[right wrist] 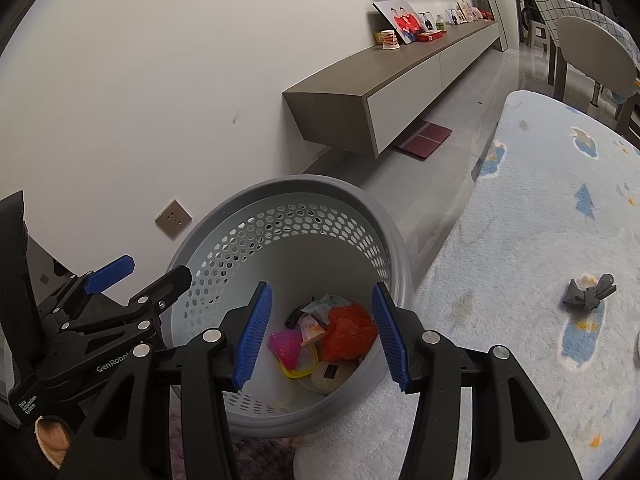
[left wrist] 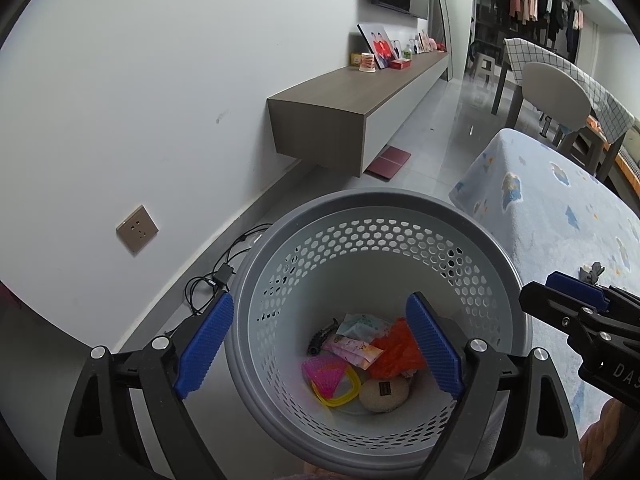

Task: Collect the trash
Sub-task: 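Move both tools back toward the grey piece and white cap on the table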

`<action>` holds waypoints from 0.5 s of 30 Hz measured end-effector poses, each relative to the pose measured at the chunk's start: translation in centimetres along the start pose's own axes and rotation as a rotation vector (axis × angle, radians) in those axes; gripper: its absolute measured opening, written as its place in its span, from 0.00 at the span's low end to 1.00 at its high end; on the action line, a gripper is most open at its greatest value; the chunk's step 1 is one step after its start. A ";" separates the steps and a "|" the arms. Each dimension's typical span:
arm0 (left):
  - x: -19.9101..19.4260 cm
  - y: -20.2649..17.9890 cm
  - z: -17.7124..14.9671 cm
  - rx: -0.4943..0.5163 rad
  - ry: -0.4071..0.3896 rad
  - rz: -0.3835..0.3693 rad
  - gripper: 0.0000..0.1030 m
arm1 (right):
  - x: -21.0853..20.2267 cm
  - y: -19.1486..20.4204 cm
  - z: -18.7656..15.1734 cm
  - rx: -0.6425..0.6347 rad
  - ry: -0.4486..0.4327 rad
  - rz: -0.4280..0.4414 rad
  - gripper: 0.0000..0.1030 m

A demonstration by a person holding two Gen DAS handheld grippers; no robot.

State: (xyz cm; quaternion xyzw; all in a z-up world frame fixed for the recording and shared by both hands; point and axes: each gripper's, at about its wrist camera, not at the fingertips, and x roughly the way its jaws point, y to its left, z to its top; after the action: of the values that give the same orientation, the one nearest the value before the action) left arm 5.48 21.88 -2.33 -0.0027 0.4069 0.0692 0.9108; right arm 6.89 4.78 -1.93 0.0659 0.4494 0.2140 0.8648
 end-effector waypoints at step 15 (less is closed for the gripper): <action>-1.3 -2.2 0.2 0.020 -0.043 -0.038 0.93 | -3.1 -2.7 -0.9 0.043 -0.053 -0.065 0.54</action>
State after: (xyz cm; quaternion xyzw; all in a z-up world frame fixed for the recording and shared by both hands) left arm 5.11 19.52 -1.34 0.0000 0.3880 0.0479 0.9204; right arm 5.44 0.96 -0.93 0.0754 0.4328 0.1744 0.8812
